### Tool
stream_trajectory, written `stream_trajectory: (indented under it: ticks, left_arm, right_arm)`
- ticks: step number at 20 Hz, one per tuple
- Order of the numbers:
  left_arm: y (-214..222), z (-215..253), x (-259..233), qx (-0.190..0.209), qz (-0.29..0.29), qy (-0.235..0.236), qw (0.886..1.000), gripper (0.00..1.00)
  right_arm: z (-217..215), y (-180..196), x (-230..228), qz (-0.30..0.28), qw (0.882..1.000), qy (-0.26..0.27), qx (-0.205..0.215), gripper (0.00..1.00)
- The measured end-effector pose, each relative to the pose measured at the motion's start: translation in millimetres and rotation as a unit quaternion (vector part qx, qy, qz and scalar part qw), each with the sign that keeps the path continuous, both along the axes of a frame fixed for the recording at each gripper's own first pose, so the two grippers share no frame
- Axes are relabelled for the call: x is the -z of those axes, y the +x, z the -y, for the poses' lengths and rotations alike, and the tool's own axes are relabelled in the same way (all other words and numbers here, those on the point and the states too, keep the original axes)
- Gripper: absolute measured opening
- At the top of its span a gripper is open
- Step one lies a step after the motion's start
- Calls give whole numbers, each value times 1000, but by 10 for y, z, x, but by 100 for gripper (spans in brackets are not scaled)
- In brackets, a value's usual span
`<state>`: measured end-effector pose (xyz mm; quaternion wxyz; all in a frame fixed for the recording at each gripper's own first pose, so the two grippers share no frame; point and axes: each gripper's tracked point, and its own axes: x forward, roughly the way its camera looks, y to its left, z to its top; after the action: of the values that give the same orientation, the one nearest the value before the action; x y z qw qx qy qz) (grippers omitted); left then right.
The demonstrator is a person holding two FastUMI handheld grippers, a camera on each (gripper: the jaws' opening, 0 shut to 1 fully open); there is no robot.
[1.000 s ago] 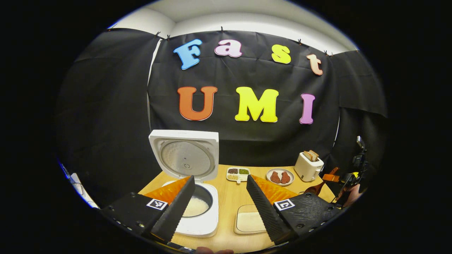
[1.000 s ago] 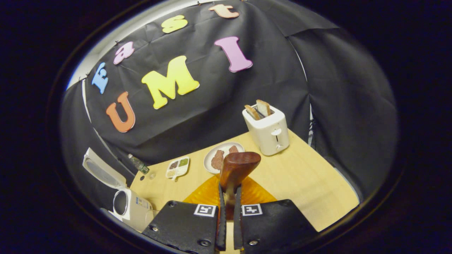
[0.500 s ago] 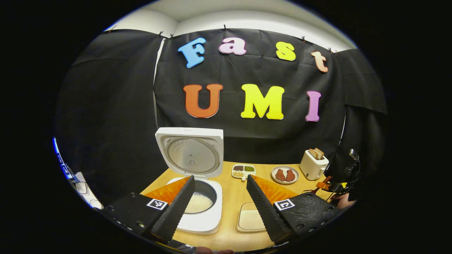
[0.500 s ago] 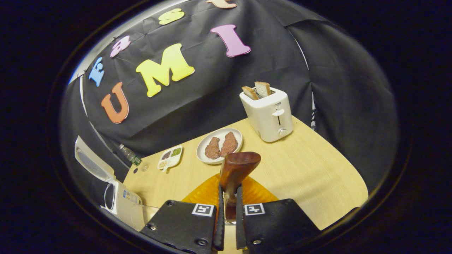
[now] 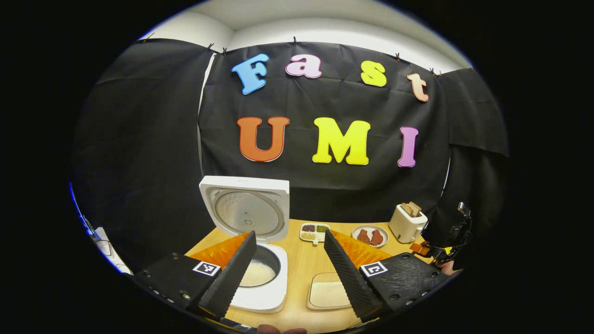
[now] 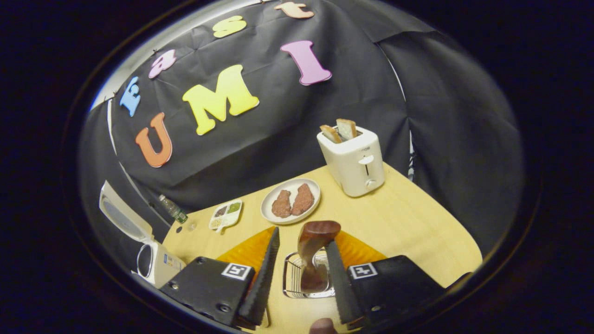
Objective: Close the left gripper, press the button to open the rice cooker; take a wooden spoon from the chopstick holder with the right hand, scoop a spoonful of rice and pour it into the rice cooker, then put the wooden spoon back into the chopstick holder.
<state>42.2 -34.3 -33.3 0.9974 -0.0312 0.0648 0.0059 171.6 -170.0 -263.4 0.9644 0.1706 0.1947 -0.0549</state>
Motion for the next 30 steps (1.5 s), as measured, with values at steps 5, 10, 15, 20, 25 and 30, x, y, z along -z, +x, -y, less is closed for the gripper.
stream_trajectory:
  ticks: [5,10,15,20,25,30]
  left_arm:
    - [113,-197,-325,19,32,-11,999,94]
    - [288,-586,-699,-7,55,15,998,94]
    - [896,-727,-926,7,60,-11,998,94]
    - [1540,-1035,-692,-8,35,11,999,94]
    - [2036,-1166,-403,-10,-8,12,1000,94]
    - [2266,-1278,-31,-15,-75,18,997,95]
  right_arm:
    - [161,-223,-775,61,996,-62,22,81]
    - [10,-487,-1523,119,980,-162,10,96]
    - [-243,-789,-1903,150,974,-172,-3,96]
    - [-61,-1082,-1974,147,971,-185,24,96]
    - [374,-1314,-1748,93,975,-185,76,100]
    - [593,-1427,-1663,77,974,-174,126,100]
